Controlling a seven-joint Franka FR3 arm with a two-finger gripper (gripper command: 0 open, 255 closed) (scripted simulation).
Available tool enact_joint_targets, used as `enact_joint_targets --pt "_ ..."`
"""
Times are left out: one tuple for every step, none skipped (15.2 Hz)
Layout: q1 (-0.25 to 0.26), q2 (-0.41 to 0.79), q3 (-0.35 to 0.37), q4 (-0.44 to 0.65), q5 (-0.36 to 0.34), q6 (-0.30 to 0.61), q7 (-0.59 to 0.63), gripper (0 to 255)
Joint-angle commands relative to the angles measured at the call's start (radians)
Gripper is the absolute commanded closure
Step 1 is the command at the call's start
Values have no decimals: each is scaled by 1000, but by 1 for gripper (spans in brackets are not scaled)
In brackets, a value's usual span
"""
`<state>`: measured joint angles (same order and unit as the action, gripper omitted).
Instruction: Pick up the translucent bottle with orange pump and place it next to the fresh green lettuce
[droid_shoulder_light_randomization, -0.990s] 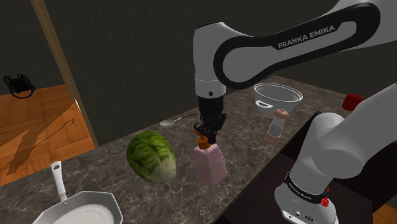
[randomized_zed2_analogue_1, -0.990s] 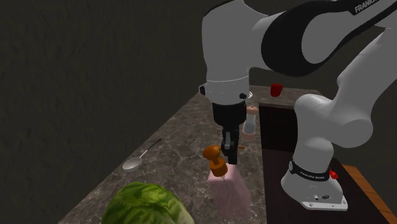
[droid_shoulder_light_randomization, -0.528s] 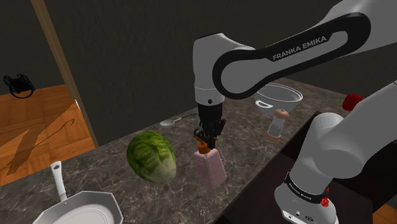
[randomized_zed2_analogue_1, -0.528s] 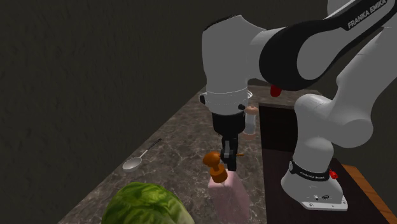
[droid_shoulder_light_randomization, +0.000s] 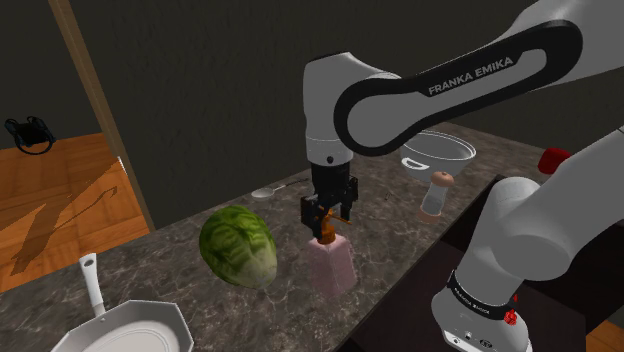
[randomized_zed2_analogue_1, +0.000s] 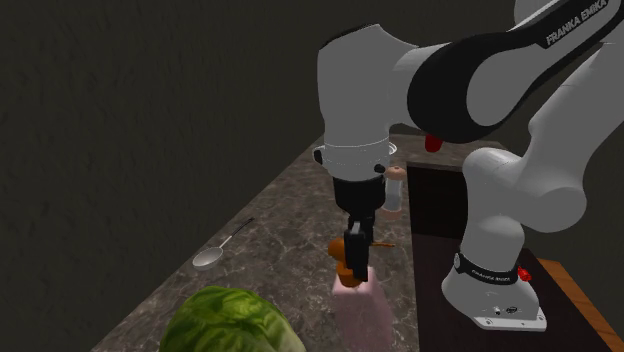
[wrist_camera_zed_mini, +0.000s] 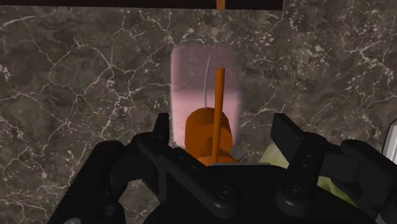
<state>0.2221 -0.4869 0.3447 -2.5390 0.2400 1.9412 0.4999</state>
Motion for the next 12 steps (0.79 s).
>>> enact_joint_targets --pt "0 0 0 0 0 0 0 0" --pt "0 0 0 0 0 0 0 0" --pt "-2 -7 -6 28 -5 -36 1 0" --pt "-5 -13 -12 58 -10 -71 1 0" --pt "-7 -17 -18 88 -15 -105 2 0" --pt "-9 -19 -23 113 -19 -132 3 0" --pt "-9 -19 -23 113 -19 -132 3 0" --pt "-9 -19 -23 113 -19 -132 3 0" --pt "-9 -19 -23 113 -19 -132 3 0" --pt "-9 -19 -23 113 -19 -132 3 0" --pt "-9 -19 -23 113 -19 -132 3 0" --pt "-9 -19 -23 113 -19 -132 3 0"
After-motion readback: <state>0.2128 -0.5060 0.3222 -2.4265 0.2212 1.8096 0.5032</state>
